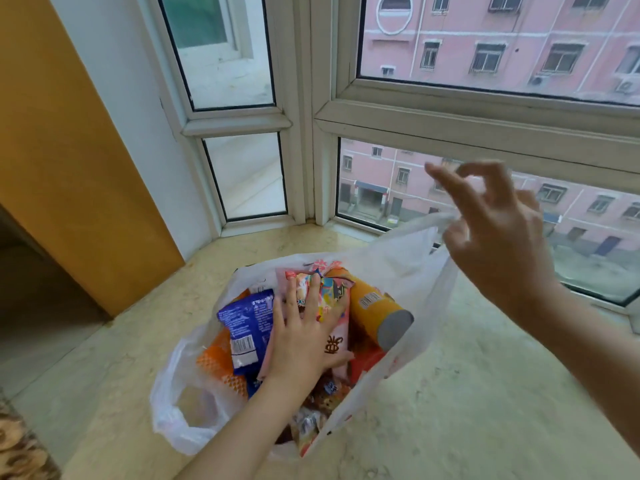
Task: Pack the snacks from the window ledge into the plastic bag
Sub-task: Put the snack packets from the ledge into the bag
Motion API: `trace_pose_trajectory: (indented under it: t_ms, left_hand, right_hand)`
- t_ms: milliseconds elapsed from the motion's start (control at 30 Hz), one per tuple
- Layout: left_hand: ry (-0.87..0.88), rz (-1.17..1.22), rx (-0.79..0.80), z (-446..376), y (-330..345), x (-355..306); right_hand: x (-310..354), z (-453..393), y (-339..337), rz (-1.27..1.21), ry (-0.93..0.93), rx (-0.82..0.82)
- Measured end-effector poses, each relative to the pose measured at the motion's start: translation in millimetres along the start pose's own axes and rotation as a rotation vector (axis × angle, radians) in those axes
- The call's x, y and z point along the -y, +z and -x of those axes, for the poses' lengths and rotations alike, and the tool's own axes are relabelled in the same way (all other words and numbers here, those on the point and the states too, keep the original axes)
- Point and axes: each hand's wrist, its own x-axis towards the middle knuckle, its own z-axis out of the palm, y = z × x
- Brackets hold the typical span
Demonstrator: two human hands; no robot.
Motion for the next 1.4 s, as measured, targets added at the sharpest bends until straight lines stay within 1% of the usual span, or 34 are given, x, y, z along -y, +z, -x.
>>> trace_pose_trajectory:
  t_ms: [67, 133, 200, 267, 367, 467, 567, 700, 733, 800, 867, 933, 967, 1000, 1067, 1100, 1167, 1233, 1300, 1400]
  left_hand:
    - [0.003, 0.061, -0.024, -8.7, -13.8, -0.7]
    - [0.027, 0.164, 0.034, -16.7, -11.7, -5.1]
    - [0.111, 0.239, 0.080, -20.0, 5.7, -15.2]
    - [0.169, 0.212, 0.159, -23.0, 22.3, -30.3]
    - [0.153, 0.209, 0.218, -37.5, 33.7, -52.5]
    - [0.136, 0.280, 0.270, -46.4, 27.7, -59.7]
    - [0.156, 0.241, 0.243, -34.7, 22.3, -47.2]
    - [0.174, 0.079, 0.138, -5.1, 15.4, -26.1]
    - [0.177, 0.083, 0.162, 1.2, 11.5, -21.7]
    - [0.207, 0.096, 0.149, 19.6, 8.5, -10.2]
    - [0.264, 0.094, 0.127, 43.5, 6.8, 3.3]
    - [0.383, -0.012, 0.115, 61.3, 3.9, 19.7]
    - [0.424, -0.075, 0.146, 66.1, -2.8, 27.7]
    - [0.453, -0.150, 0.230, 67.9, -11.5, 34.1]
    - [0.470, -0.248, 0.467, 64.8, -30.1, 42.0]
    - [0.462, -0.272, 0.553, 61.2, -39.8, 44.5]
    - [0.513, -0.316, 0.691, 54.6, -61.5, 44.4]
    - [0.560, -0.273, 0.811, 47.2, -79.6, 41.7]
    - [0.607, -0.247, 0.814, 38.7, -98.7, 36.2]
    - [0.666, -0.248, 0.654, 23.2, -129.0, 25.3]
  right_hand:
    - [5.0, -19.4, -15.3, -0.025, 0.006, -0.074]
    - [4.6, -25.3, -17.8, -0.025, 0.023, -0.095]
    - [-4.2, -13.5, -6.9, 0.027, 0.019, -0.047]
    - [-18.8, 13.7, 9.4, 0.103, -0.008, 0.023]
    - [-36.1, 47.3, 23.0, 0.139, -0.026, 0.088]
    - [-41.5, 54.1, 23.0, 0.136, -0.012, 0.117]
    - [-42.5, 58.2, 22.3, 0.173, -0.048, 0.122]
    - [-32.2, 62.8, 26.4, 0.169, -0.106, 0.170]
    - [-28.4, 63.2, 27.2, 0.154, -0.117, 0.178]
    - [-21.3, 64.4, 27.9, 0.127, -0.147, 0.204]
    - [-14.9, 64.1, 26.2, 0.105, -0.170, 0.226]
    - [-5.4, 62.6, 24.5, 0.098, -0.198, 0.238]
    - [0.5, 63.5, 24.7, 0.094, -0.222, 0.250]
    - [7.2, 64.9, 25.3, 0.088, -0.252, 0.275]
    - [21.5, 71.0, 28.2, 0.088, -0.310, 0.342]
    - [28.8, 74.7, 29.8, 0.093, -0.329, 0.375]
    - [44.7, 85.2, 31.3, 0.116, -0.351, 0.456]
    - [59.8, 94.1, 30.7, 0.120, -0.357, 0.544]
    - [71.4, 103.4, 28.9, 0.141, -0.316, 0.652]
    - [76.6, 118.6, 23.4, 0.185, -0.218, 0.819]
